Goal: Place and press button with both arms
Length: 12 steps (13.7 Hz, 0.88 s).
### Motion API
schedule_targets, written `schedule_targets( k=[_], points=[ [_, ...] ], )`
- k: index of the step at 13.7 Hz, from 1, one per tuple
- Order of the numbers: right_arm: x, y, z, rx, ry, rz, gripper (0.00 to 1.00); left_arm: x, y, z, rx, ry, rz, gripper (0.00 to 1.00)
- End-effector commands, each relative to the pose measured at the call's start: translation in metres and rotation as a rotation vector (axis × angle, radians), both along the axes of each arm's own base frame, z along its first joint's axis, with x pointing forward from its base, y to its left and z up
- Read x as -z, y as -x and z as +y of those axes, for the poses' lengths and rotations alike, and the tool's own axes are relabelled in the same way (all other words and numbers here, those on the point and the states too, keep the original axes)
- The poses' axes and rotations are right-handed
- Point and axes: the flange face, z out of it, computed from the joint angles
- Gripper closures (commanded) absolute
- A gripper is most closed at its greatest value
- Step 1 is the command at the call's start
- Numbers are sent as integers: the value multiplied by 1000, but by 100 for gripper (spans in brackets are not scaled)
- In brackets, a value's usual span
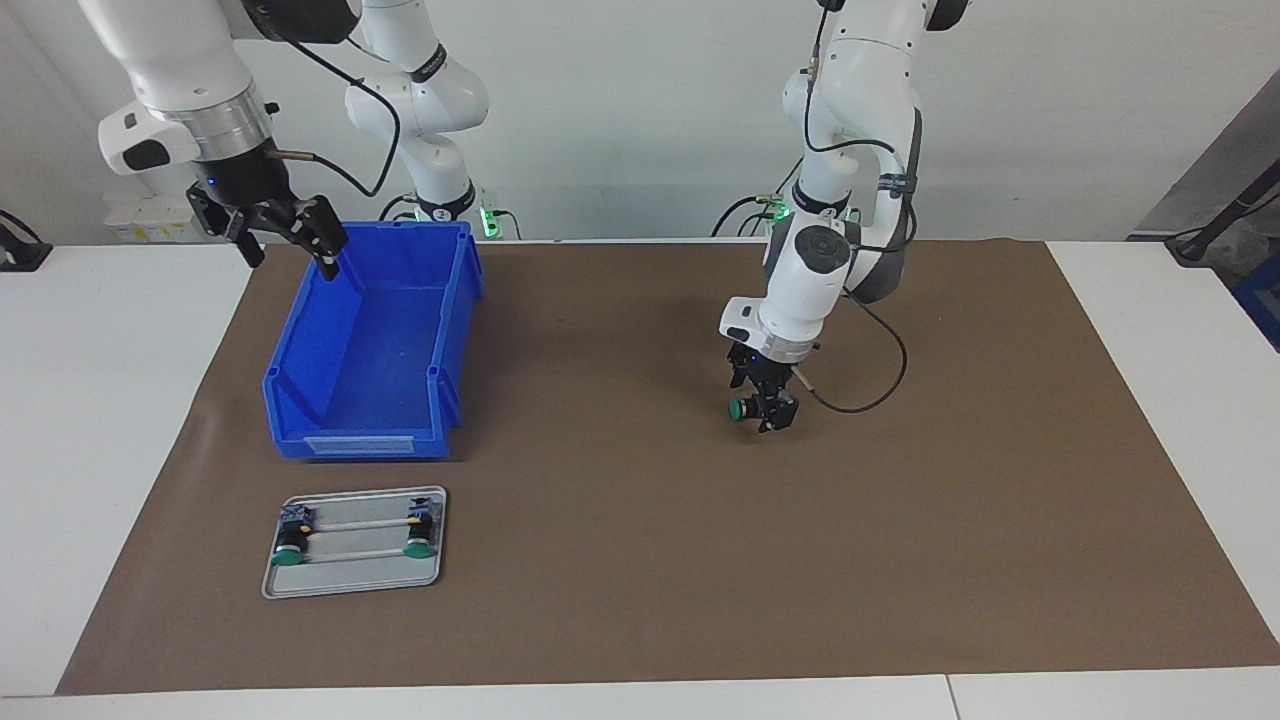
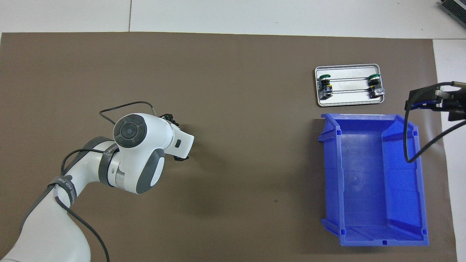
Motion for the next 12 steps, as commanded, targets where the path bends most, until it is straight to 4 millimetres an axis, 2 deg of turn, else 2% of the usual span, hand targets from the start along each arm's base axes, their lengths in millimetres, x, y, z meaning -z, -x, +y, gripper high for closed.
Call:
schedule_targets(
  k=[1,5,8,9,11,12],
  points=[
    [14,11,-3,-37,-21,44,0,5,4,0,-15,5,1,0],
    [13,11,-1,-77,-25,40,0,14,6,-1,-7,0,7,0],
    [5,7,-18,-196,-5,31,0,23,5,-3,-12,6,-10,1],
    [7,7,-22,-190,-6,34,0,24,9,-10,0,6,-10,3],
    [11,8,-22,-183,-7,38,0,26,9,-10,0,4,-7,9],
    [10,7,-22,-178,-6,31,0,26,9,-10,0,4,-6,16]
  ],
)
